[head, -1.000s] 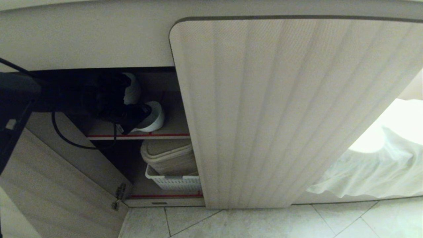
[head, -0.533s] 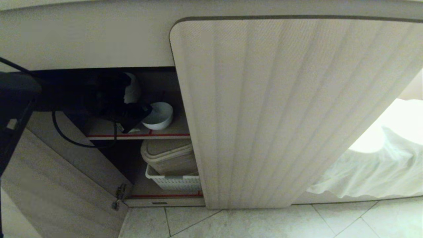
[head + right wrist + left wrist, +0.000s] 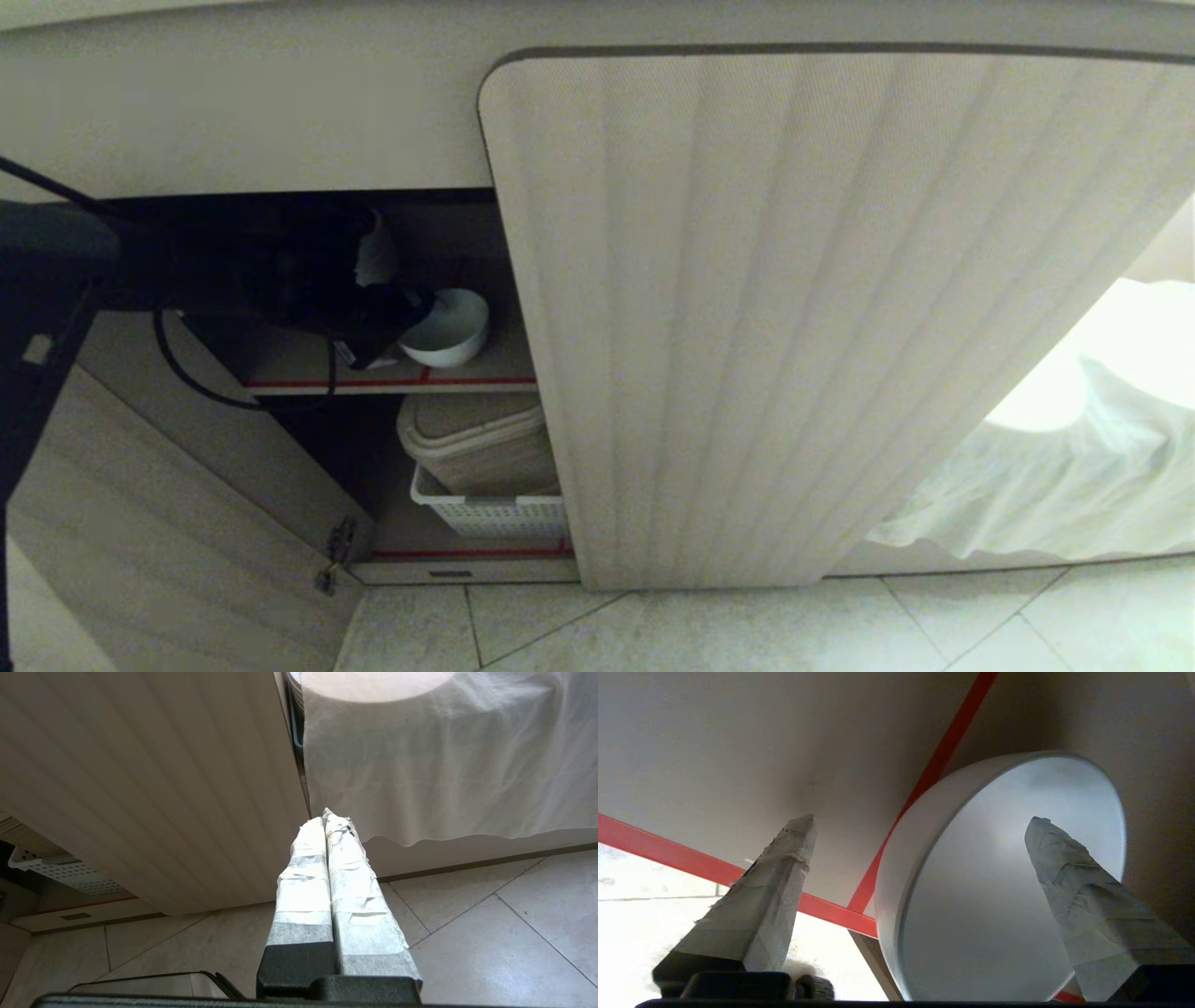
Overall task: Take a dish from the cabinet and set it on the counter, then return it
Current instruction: Put it back into the cabinet
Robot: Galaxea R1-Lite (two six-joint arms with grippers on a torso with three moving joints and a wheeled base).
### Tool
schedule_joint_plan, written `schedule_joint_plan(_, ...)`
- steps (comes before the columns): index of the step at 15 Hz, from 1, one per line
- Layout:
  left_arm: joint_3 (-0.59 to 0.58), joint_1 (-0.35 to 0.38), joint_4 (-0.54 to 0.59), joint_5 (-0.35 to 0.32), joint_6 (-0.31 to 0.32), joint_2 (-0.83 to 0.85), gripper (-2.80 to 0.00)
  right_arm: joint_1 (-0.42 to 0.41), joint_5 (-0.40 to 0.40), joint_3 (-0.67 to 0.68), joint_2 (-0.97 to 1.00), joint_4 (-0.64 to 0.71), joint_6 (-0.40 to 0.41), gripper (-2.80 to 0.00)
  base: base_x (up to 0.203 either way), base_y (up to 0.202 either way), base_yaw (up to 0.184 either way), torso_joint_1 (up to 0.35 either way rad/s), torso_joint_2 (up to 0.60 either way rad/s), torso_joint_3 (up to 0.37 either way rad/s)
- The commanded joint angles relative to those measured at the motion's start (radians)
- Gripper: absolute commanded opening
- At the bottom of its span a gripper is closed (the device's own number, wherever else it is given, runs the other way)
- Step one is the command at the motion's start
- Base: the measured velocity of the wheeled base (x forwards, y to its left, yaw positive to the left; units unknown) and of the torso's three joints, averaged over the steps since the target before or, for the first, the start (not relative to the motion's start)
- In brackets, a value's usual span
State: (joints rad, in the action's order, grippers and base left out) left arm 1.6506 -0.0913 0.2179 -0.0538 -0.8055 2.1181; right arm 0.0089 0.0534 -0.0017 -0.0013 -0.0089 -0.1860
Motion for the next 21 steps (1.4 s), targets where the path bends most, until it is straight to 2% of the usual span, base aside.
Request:
schedule_joint_plan(1,-0.006,-0.004,0.001,0.003,-0.012,-0.007,0.00,0.000,0.000,0.000,0.001,0.000,-0.001,-2.80,0.000,0.000,0.000,0.000,0.00,0.000)
schedule_joint_plan(3,-0.006,-0.005,-0.004,0.042,-0.016,-0.010,0.00,0.000,0.000,0.000,0.001,0.000,-0.001,-2.80,0.000,0.000,0.000,0.000,0.00,0.000)
schedule_joint_plan(6,-0.024,-0.007,-0.009,0.048,-0.016,-0.027,0.00,0.000,0.000,0.000,0.001,0.000,-0.001,-2.80,0.000,0.000,0.000,0.000,0.00,0.000)
schedule_joint_plan(10,-0.130,-0.009,-0.168,0.051,-0.012,-0.061,0.00,0.000,0.000,0.000,0.001,0.000,-0.001,-2.80,0.000,0.000,0.000,0.000,0.00,0.000)
schedule_joint_plan(14,-0.200,-0.016,-0.249,0.068,-0.005,-0.084,0.00,0.000,0.000,0.000,0.001,0.000,-0.001,-2.80,0.000,0.000,0.000,0.000,0.00,0.000)
schedule_joint_plan(21,-0.272,-0.033,-0.264,0.097,-0.003,-0.126,0.00,0.000,0.000,0.000,0.001,0.000,-0.001,-2.80,0.000,0.000,0.000,0.000,0.00,0.000)
